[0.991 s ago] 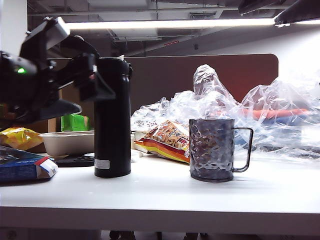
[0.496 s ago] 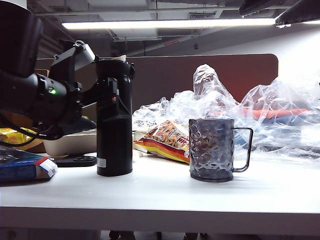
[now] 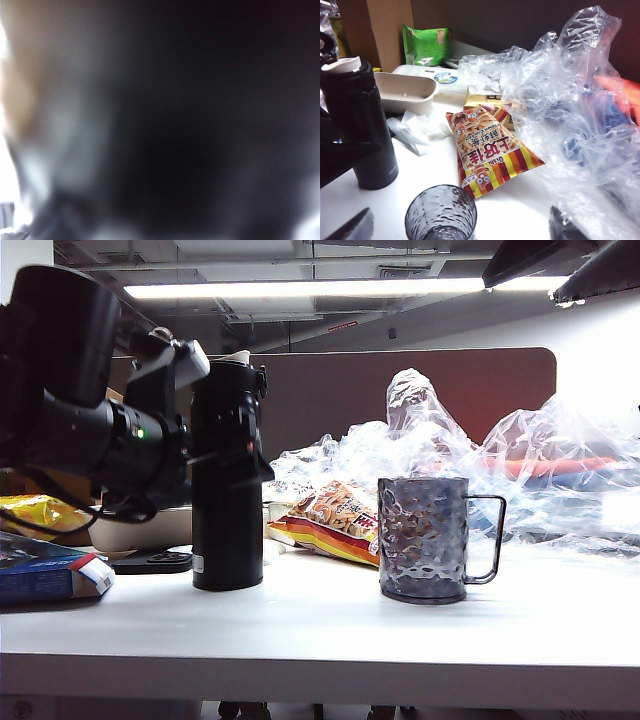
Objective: Pick up the black thermos, pour some water into the cup, then place the black thermos back on the table.
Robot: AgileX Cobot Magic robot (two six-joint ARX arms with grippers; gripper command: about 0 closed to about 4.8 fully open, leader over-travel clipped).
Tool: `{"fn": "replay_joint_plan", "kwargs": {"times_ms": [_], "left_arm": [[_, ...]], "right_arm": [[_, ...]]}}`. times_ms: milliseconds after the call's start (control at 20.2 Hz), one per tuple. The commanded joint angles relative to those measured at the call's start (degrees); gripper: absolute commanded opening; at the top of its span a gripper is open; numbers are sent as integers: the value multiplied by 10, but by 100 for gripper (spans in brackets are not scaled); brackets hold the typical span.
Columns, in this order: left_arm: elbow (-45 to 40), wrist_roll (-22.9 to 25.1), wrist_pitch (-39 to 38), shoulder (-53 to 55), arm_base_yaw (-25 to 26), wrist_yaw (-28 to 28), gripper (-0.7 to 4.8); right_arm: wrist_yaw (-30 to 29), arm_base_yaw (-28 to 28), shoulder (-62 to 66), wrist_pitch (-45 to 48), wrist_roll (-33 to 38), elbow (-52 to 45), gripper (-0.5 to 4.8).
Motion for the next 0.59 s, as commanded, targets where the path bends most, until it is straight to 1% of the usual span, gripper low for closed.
{"fn": "replay_joint_plan", "kwargs": {"times_ms": [50,149,396,496,595], "left_arm": [[2,0,9,16,-1,-27,479],[2,-4,19,18,-1,-43,479],[5,-3,33,18,-1,-43,479],[8,-3,33,18,-1,-43,479],[8,-2,34,18,-1,-43,343]], "right_arm": [[2,0,-2,6,-5,1,479],[2,0,-2,5,-5,1,479],[2,0,-2,-1,-5,1,479],[3,0,-2,-22,-5,1,479],[3,0,-2,-24,-5,1,479]]}}
